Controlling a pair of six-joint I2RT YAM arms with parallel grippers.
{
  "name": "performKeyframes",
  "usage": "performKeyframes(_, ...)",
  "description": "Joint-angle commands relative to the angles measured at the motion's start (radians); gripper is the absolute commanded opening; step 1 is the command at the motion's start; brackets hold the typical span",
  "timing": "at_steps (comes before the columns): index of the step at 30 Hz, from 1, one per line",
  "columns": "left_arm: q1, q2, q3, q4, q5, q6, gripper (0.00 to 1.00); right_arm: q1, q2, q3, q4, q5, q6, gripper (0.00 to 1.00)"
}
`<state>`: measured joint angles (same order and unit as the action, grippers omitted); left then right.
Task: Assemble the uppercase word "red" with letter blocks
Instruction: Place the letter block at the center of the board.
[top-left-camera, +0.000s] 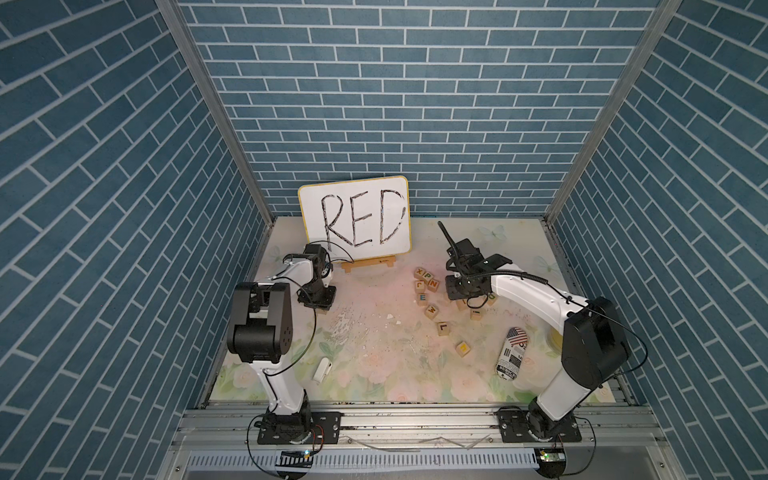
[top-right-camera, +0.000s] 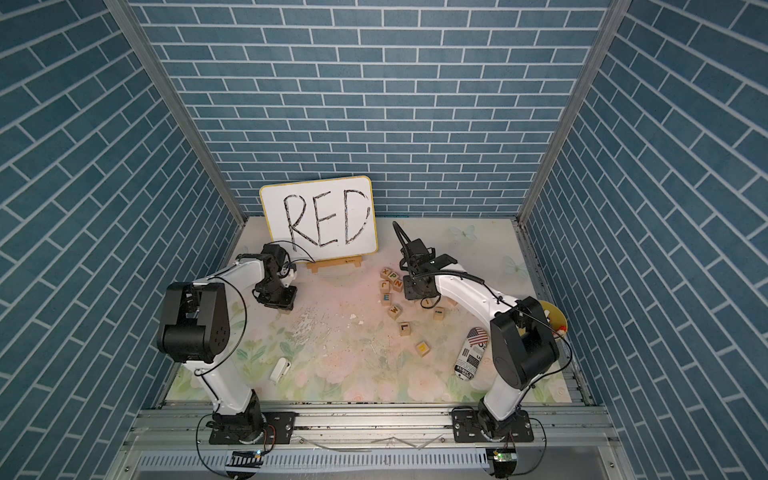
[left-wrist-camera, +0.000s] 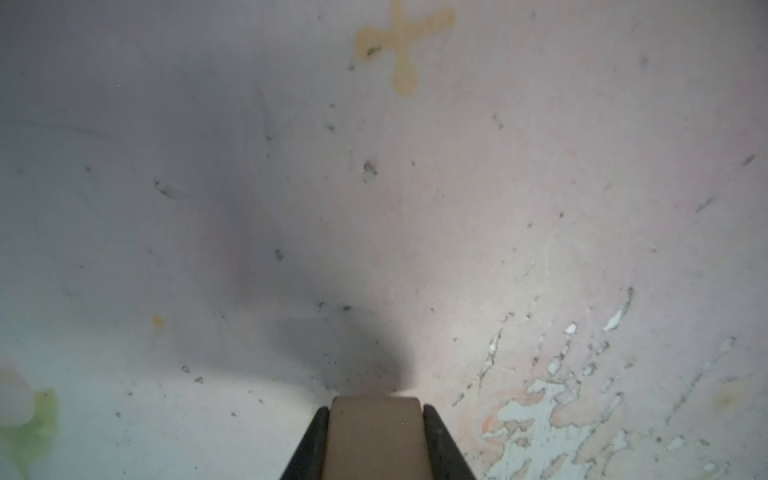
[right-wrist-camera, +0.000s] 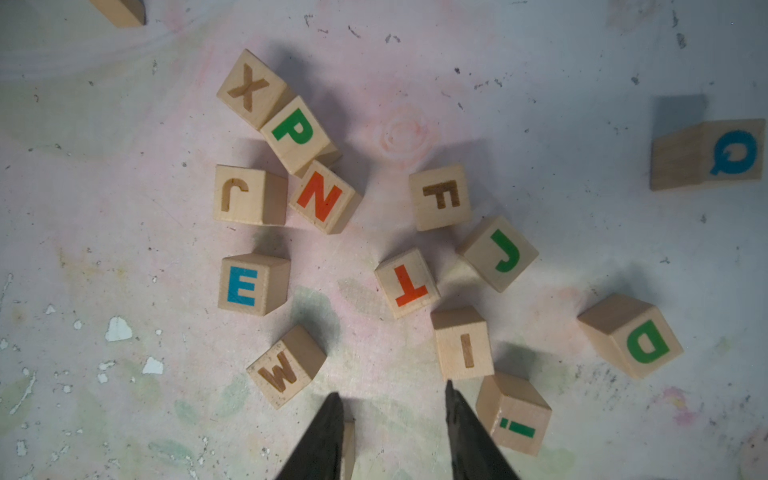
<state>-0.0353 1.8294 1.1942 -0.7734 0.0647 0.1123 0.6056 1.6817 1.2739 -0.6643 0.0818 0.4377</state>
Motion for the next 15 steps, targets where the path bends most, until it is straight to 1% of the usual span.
performKeyframes(1,0.007,0.022,-0.020,0.003,-0.008,-0.008,0.25,-0.003,0.015,-0.008,0.005,0.000,-0.002,0.43)
performKeyframes(5,0.007,0.037,-0.030,0.014,-0.009,-0.008,0.25,-0.003,0.008,-0.017,0.007,0.006,-0.001,0.43)
performKeyframes(7,0.008,0.036,-0.032,0.016,-0.010,-0.005,0.27,-0.001,0.000,-0.024,0.009,0.012,-0.002,0.43)
performKeyframes(10,0.008,0.037,-0.031,0.014,-0.008,-0.004,0.34,-0.003,-0.004,-0.029,0.009,0.015,-0.001,0.43)
performKeyframes(13,0.008,0.038,-0.033,0.016,-0.010,-0.005,0.37,-0.003,-0.004,-0.031,0.009,0.017,-0.001,0.44)
performKeyframes(15,0.008,0.035,-0.032,0.016,-0.014,-0.004,0.41,-0.003,-0.003,-0.030,0.009,0.018,-0.001,0.45)
